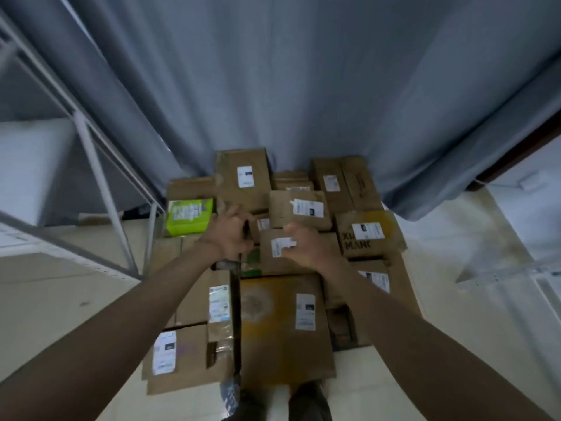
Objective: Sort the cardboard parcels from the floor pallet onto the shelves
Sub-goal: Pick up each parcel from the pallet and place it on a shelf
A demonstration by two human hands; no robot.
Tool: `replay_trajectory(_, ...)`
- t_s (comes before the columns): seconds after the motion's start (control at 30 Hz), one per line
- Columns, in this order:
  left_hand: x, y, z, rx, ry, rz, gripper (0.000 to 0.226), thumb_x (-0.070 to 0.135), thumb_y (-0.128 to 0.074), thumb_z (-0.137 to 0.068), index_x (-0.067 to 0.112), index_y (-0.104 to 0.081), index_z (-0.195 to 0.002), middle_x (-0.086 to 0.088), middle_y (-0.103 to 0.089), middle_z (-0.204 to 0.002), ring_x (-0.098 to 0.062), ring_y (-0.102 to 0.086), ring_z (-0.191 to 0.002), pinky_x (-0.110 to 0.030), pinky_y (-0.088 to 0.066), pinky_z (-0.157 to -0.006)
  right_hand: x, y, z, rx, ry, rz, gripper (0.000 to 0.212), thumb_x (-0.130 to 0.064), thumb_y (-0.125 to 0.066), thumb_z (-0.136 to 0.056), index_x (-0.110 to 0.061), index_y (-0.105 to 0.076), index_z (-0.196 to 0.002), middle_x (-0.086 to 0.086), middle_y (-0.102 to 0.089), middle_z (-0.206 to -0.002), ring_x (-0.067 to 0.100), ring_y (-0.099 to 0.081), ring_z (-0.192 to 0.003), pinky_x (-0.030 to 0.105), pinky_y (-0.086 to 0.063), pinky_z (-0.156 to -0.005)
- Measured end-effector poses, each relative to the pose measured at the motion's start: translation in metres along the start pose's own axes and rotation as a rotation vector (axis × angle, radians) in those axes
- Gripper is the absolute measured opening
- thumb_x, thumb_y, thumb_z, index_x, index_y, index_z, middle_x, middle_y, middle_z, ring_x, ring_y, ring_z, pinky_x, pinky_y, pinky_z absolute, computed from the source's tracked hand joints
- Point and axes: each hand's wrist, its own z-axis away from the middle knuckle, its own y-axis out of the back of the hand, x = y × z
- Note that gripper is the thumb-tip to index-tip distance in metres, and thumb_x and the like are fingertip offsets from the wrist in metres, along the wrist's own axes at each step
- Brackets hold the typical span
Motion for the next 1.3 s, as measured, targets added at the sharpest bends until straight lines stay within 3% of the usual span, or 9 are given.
replay_trajectory(0.23,-0.055,0.08,0.091,0.118,0.158,-0.005,0.071,0.035,-0.078,-0.083,0.024,-0.047,-0.146,-0.007,-0.035,-0.156,-0.028,-0.037,-0.144,-0.039,-0.034,-0.113,-0.109,0.01,0.021,0.015,0.211,0.103,0.055,-0.021,-0.073,-0.089,-0.017,-0.052,-0.139,0.012,-0.056,-0.135,0.027,-0.057,-0.121,0.037,-0.048,-0.1)
replay_trajectory(0.37,-0.072,0.116,0.148,0.194,0.232,-0.019,0.07,0.038,-0.076,-0.084,0.023,-0.048,-0.146,-0.005,-0.037,-0.154,-0.027,-0.041,-0.141,-0.044,-0.035,-0.114,-0.175,0.005,0.038,0.039,0.402,0.199,0.047,-0.021,-0.073,-0.087,-0.017,-0.058,-0.131,0.014,-0.057,-0.129,0.028,-0.057,-0.12,0.033,-0.047,-0.097)
replay_trajectory(0.47,-0.085,0.141,0.197,0.272,0.302,-0.029,0.065,0.04,-0.077,-0.084,0.024,-0.052,-0.142,-0.003,-0.041,-0.151,-0.026,-0.042,-0.139,-0.043,-0.036,-0.112,-0.229,-0.002,0.055,0.033,0.55,0.214,0.022,-0.017,-0.072,-0.088,-0.015,-0.068,-0.109,0.015,-0.061,-0.117,0.028,-0.061,-0.11,0.025,-0.046,-0.079)
replay_trajectory(0.53,-0.094,0.156,0.23,0.31,0.356,-0.02,0.066,0.041,-0.077,-0.084,0.024,-0.051,-0.142,-0.005,-0.04,-0.151,-0.027,-0.042,-0.138,-0.044,-0.035,-0.113,-0.263,-0.009,0.069,0.048,0.642,0.229,0.004,-0.014,-0.07,-0.087,-0.017,-0.068,-0.087,0.015,-0.067,-0.107,0.029,-0.064,-0.105,0.03,-0.05,-0.085)
replay_trajectory(0.7,-0.12,0.18,0.313,0.429,0.481,0.0,0.062,0.039,-0.076,-0.085,0.026,-0.052,-0.14,-0.005,-0.04,-0.152,-0.028,-0.044,-0.136,-0.046,-0.035,-0.113,-0.344,-0.038,0.108,0.013,0.85,0.311,0.025,-0.02,-0.066,-0.091,-0.023,-0.053,-0.069,0.007,-0.063,-0.094,0.025,-0.059,-0.101,0.037,-0.05,-0.086)
replay_trajectory(0.93,-0.178,0.216,0.435,0.554,0.666,0.007,0.057,0.038,-0.072,-0.087,0.027,-0.052,-0.139,0.0,-0.04,-0.153,-0.024,-0.048,-0.13,-0.043,-0.034,-0.113,-0.462,-0.111,0.163,-0.026,1.07,0.338,0.019,-0.02,-0.05,-0.095,-0.021,-0.048,-0.076,0.005,-0.057,-0.099,0.026,-0.055,-0.096,0.045,-0.05,-0.085)
replay_trajectory(1.1,-0.237,0.235,0.522,0.61,0.765,-0.021,0.058,0.039,-0.072,-0.087,0.027,-0.051,-0.14,-0.001,-0.041,-0.152,-0.024,-0.049,-0.13,-0.042,-0.036,-0.112,-0.541,-0.177,0.195,-0.029,1.183,0.357,0.007,-0.025,-0.05,-0.099,-0.023,-0.055,-0.102,0.002,-0.054,-0.114,0.023,-0.057,-0.099,0.048,-0.052,-0.088)
replay_trajectory(1.3,-0.317,0.254,0.617,0.642,0.842,-0.072,0.057,0.04,-0.072,-0.087,0.028,-0.051,-0.139,-0.001,-0.042,-0.15,-0.023,-0.05,-0.13,-0.044,-0.037,-0.112,-0.63,-0.254,0.229,-0.056,1.218,0.313,0.019,-0.03,-0.055,-0.097,-0.026,-0.054,-0.115,0.003,-0.052,-0.13,0.022,-0.054,-0.11,0.046,-0.05,-0.094)
